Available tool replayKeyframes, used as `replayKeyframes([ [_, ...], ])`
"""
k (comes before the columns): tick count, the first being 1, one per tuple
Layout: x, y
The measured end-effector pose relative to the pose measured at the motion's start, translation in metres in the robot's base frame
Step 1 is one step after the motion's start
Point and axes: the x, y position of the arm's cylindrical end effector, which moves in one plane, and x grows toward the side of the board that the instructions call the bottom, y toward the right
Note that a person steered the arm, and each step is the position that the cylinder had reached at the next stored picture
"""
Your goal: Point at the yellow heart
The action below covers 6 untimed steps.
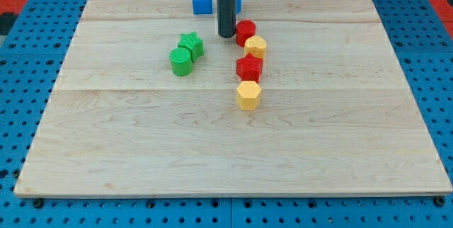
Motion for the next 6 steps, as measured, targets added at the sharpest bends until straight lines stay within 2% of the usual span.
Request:
replayKeyframes([
  [2,-0.021,0.006],
  [3,-0.043,0.034],
  [4,-0.043,0.09],
  [5,-0.016,0.117],
  [6,0.004,0.105],
])
